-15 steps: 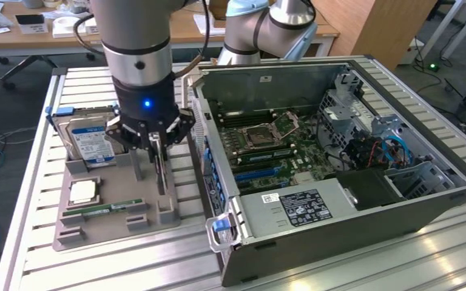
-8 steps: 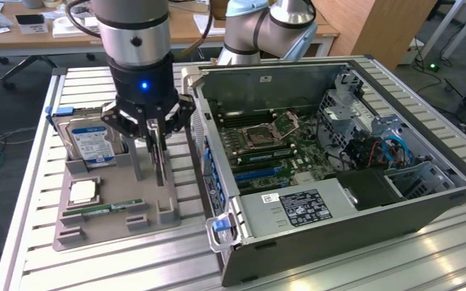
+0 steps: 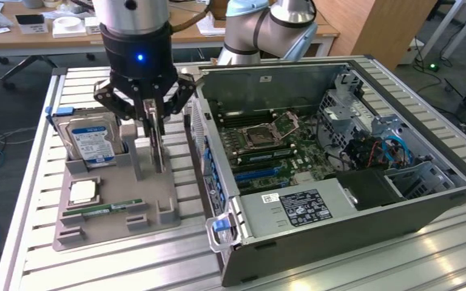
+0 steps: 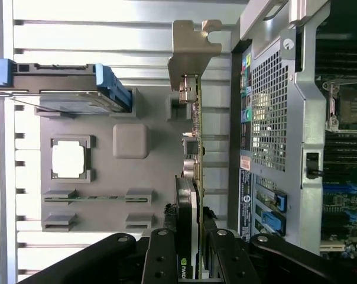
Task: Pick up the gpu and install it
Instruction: 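Pick up the gpu and move the gpu toward the slot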
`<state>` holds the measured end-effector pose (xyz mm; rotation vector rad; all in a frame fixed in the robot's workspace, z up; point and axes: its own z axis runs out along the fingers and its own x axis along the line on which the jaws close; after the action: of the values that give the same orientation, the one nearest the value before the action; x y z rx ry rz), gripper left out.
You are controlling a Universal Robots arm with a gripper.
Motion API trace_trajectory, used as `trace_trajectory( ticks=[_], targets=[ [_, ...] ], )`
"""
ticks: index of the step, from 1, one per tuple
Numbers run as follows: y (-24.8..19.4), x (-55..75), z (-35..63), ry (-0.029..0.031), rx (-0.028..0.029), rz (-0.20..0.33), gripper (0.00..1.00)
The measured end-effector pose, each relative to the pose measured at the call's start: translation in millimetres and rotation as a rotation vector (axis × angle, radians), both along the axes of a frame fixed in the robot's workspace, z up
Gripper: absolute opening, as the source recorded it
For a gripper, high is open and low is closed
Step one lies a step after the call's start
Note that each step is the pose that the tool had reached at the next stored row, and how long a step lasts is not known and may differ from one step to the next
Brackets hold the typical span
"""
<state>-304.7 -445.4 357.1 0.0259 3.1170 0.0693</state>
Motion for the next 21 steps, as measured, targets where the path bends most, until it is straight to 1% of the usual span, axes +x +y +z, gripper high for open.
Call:
trace_trajectory(
  ticks=[4, 11, 16, 21],
  targets=[
    [0.0, 0.0, 17.6, 0.0001, -0.0001, 0.000, 0.27],
    [0.0, 0.0, 43.8, 0.0000, 0.0000, 0.000, 0.27],
    [0.0, 0.0, 55.2, 0.0000, 0.0000, 0.000, 0.27],
    [0.0, 0.0, 56.6, 0.0000, 0.0000, 0.000, 0.27]
  ],
)
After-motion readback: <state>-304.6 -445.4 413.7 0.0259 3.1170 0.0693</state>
